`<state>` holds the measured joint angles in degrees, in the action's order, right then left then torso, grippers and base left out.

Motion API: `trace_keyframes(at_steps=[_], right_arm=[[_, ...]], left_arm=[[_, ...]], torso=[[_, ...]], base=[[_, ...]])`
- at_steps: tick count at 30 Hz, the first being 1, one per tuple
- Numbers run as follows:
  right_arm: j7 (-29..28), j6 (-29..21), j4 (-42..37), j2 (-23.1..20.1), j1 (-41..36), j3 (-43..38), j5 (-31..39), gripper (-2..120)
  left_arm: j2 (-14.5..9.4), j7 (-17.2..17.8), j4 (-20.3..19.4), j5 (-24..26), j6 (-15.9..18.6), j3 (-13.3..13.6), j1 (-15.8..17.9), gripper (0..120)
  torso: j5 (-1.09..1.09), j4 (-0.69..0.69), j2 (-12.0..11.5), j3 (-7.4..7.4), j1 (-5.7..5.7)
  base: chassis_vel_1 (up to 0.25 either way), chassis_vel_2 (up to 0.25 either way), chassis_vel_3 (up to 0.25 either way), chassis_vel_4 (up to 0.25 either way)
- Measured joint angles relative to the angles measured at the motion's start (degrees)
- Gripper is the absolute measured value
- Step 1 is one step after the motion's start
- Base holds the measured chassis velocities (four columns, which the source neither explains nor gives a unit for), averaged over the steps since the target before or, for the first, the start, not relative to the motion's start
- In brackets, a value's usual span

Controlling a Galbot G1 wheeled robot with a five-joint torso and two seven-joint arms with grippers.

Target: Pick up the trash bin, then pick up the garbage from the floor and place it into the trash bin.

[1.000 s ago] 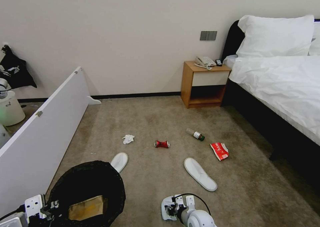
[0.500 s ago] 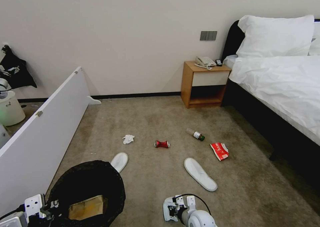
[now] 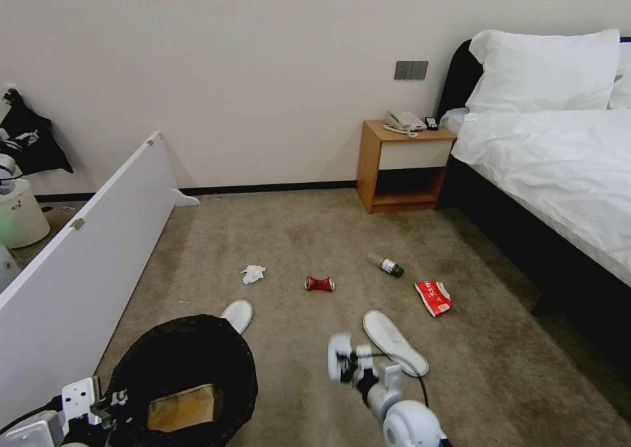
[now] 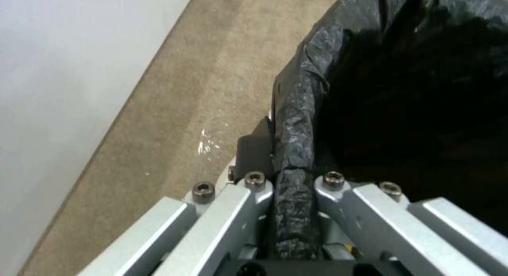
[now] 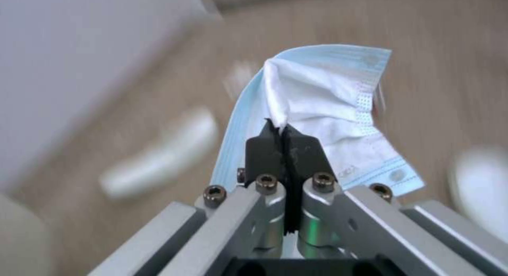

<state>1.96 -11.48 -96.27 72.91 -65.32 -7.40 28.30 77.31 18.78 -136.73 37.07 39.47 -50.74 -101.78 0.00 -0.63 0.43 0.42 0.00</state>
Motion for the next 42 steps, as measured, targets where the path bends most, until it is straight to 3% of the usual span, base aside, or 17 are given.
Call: trace_keyframes(at_steps=[6,10,16,23,32,42], right_arm=[[7.1,4.7,-12.1,-5.1,6.5,5.0,6.8,0],[12.1,6.4,-15.7,-5.2,14.2,11.1,13.7,0],[18.5,7.2,-16.2,-2.9,24.9,19.2,20.2,0],[24.3,6.7,-15.0,-2.6,30.7,26.5,24.8,0],[24.5,4.2,-14.4,-5.3,31.6,30.9,27.9,0],[22.8,1.1,-15.4,-13.8,30.9,34.4,30.1,0]], left_arm=[[-0.9,0.3,-0.3,0.7,0.4,0.0,0.0,3],[-0.3,0.5,-0.2,0.6,0.4,-0.1,-0.4,3],[0.2,0.7,-0.3,0.6,0.6,-0.7,-0.9,3],[0.4,1.0,-0.4,1.1,1.1,-0.8,-0.5,3],[0.0,3.1,-1.1,6.1,2.6,-0.7,0.4,3],[-3.0,5.3,-2.2,12.0,2.7,-1.5,0.5,3]], torso=[[0.00,0.00,0.0,0.00,0.00],[-0.01,0.02,0.0,0.00,0.00],[-0.02,0.04,0.0,0.00,0.00],[-0.01,0.01,0.0,0.01,0.00],[-0.01,0.01,0.0,0.01,0.00],[0.00,0.01,0.0,0.00,0.00]], base=[[0.000,0.000,0.000,0.000],[0.000,0.000,0.000,0.000],[0.000,0.000,0.000,0.000],[0.000,0.000,0.000,0.000],[0.000,0.000,0.000,0.000],[0.000,0.000,0.000,0.000]])
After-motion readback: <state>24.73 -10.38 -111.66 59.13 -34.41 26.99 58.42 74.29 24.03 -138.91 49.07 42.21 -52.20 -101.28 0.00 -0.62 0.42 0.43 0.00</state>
